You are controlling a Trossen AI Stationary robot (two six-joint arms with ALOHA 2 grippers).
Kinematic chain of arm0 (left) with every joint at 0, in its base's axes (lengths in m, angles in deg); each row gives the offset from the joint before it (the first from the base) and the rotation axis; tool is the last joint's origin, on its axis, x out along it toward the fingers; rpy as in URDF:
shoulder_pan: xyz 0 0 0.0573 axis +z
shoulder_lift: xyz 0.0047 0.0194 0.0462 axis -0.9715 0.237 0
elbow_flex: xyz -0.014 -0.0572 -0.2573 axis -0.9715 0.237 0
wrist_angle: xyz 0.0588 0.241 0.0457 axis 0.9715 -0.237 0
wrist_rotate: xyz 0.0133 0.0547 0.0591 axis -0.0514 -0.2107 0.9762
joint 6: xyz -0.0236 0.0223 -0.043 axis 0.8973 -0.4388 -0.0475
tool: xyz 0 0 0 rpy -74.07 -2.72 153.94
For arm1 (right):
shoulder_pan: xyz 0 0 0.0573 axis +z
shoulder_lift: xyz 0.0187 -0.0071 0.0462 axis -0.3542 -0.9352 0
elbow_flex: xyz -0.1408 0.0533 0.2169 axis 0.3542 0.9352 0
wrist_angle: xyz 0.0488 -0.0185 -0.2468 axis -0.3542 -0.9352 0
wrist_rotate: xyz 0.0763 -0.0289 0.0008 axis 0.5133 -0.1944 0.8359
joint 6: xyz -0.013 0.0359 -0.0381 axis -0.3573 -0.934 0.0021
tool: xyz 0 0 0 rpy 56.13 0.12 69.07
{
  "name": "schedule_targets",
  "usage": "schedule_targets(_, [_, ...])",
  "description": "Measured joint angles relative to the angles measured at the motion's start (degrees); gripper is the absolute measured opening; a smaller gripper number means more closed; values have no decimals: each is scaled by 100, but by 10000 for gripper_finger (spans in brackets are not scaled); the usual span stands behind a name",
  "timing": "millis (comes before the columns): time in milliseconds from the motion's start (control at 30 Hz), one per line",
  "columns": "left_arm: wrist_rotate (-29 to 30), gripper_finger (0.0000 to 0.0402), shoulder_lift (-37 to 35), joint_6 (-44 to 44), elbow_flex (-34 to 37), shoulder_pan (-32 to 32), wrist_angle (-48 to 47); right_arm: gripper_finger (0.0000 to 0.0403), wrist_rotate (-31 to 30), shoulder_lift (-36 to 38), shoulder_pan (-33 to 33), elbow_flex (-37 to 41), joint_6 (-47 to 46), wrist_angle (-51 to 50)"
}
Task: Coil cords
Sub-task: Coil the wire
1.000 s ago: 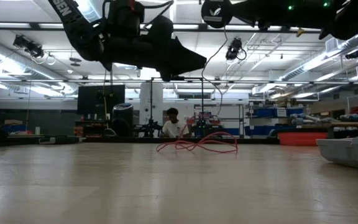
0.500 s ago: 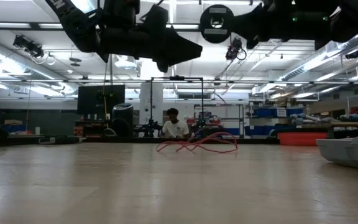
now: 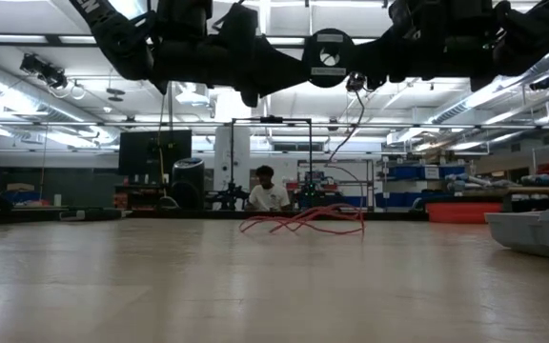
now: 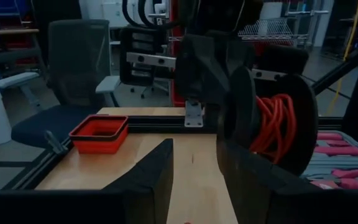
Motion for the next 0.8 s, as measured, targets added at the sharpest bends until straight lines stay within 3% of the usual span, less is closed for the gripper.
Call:
schedule_targets(333, [-10,137,0,-6,0,6,-237,1,-47,118,-65,-7,0,422])
schedule_targets(800, [-221,137,2,-122,0,-27,118,1,-65,44,-111,0,-47,211])
